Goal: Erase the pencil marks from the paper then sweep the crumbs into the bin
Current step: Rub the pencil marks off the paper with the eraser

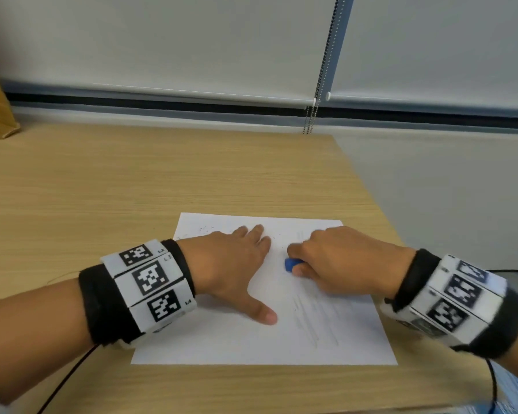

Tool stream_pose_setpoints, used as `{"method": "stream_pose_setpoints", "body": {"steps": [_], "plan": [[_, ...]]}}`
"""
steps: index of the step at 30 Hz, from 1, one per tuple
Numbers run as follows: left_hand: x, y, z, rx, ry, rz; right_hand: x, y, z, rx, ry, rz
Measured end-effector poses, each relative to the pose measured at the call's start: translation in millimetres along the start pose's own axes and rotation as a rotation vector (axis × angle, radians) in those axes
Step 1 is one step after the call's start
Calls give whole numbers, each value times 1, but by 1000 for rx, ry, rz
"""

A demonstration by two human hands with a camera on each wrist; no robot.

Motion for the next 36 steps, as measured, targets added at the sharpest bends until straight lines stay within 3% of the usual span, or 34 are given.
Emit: {"method": "stream_pose_setpoints", "body": {"steps": [4,10,15,20,25,30,34,36], "plan": [[1,-2,-1,26,-20,-39,2,-16,-20,-112,-59,-182],[3,1,1,3,-37,-72,-8,0,-21,-74,-84,-3],[3,2,2,-8,-19,-79,0,-17,-31,-169,-59,-192],[2,3,1,-13,-27,-89,-8,-2,-27,-129,-86,-29],[4,4,0,-29,-34,-106,2,-23,-34,-205,-49,-231],[2,6,1,-28,-32,-112,-6,-10,-26,-147,-106,-16],[3,6,0,-34,-29,-118,7,-35,-31,-217,-92,-188],[3,7,0,-33,-26,-118,3,-34,-33,-226,-113,-185]]}}
Point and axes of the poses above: each hand's wrist, its own y-axis towards the middle knuckle, its own x-axis out of the palm, z = x × y, the point moved 4 cm from there along y, towards the middle knuckle, and after that the axes turned 5 degrees about y, right-handed, at the moved point
